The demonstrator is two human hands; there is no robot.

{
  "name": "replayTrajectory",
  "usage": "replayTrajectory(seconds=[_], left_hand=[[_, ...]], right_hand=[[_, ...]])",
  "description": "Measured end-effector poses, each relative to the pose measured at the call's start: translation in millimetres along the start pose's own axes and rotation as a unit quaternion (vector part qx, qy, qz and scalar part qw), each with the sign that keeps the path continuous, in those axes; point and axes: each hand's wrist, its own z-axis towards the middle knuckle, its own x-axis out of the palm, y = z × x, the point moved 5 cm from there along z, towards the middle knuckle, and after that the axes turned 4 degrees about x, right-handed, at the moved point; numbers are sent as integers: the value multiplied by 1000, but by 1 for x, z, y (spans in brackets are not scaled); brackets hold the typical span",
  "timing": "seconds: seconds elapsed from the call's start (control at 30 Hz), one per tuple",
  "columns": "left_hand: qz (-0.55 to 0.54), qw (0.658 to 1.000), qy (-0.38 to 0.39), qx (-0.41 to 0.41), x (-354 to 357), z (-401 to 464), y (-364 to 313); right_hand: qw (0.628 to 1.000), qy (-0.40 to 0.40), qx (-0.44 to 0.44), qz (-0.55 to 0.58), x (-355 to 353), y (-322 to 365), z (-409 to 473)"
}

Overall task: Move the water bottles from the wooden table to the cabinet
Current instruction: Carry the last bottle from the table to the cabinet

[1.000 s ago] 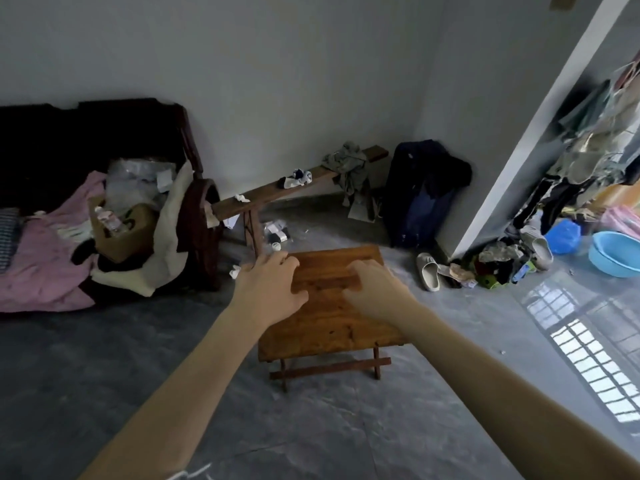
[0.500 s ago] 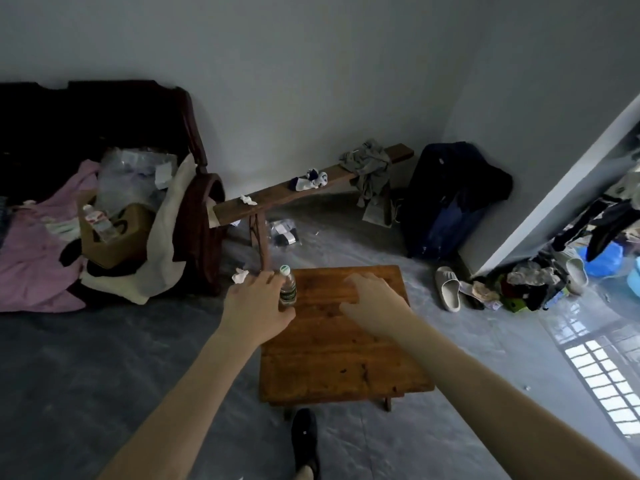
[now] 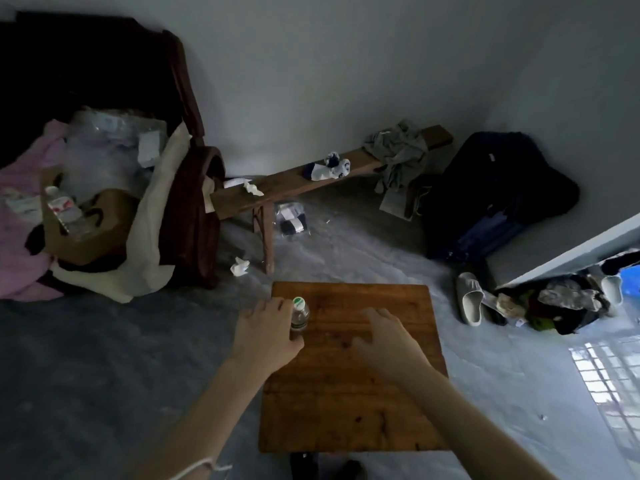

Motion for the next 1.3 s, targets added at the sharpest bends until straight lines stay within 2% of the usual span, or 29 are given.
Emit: replayTrajectory(seconds=[0.27, 0.43, 0.6, 0.77, 1.0, 1.23, 1.3], left_hand=[[-87, 995, 28, -46, 51, 48, 31], [-137, 986, 54, -81, 98, 74, 51], [-237, 964, 53, -107, 158, 108, 66], [-416, 904, -30, -97, 219, 144, 70], [-485, 867, -113, -31, 253, 171, 68], [-453, 875, -169, -18, 251, 169, 68], [-445, 877, -183, -13, 245, 163, 67]], right_hand=[[1000, 10, 0, 15, 38, -10, 81], [999, 34, -9, 8, 84, -27, 132], [997, 71, -2, 23, 144, -40, 179], [997, 74, 17, 17, 198, -54, 228], [996, 76, 50, 5, 248, -78, 263], [997, 73, 28, 1, 258, -75, 273], [997, 70, 27, 31, 255, -73, 273]])
